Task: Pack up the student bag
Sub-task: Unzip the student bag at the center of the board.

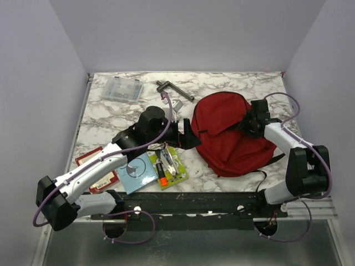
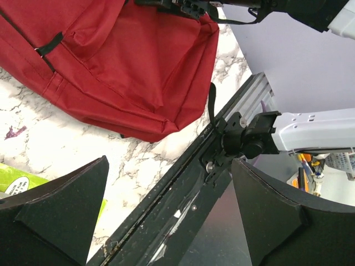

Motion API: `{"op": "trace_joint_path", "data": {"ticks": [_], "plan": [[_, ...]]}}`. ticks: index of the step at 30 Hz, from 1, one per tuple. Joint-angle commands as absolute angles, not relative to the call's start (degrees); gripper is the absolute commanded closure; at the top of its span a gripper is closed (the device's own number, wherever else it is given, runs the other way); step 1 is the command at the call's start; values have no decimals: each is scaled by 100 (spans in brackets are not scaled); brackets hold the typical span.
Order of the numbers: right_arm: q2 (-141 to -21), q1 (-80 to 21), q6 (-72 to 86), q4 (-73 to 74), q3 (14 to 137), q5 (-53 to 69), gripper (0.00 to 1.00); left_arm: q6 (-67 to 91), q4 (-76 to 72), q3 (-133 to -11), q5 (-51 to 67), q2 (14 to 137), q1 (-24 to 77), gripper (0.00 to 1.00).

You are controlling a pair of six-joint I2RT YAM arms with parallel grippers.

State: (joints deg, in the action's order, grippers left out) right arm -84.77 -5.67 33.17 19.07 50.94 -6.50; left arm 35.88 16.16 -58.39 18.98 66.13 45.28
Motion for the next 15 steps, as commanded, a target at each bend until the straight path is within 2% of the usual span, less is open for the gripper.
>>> {"op": "trace_joint_path", "data": {"ticks": [1,3,6,9,15], "plan": [[-8629,-584,2840,1674,5255,-850,58,3445,1622,-5794,1845,6685,4561,6],[-8646,-588,2616,1654,5337,-873,71,3475,1614,-5810,1854,6730,4559,6],[-8693,-589,2304,1861,5629,-924,83,3523,1558,-5762,1803,6779,4555,6],[-8649,-589,1844,1871,5769,-1026,99,3588,1548,-5811,1833,6958,4545,6],[-8683,-589,1396,1967,6045,-1545,99,4003,1389,-5982,2101,7373,4544,6]]}}
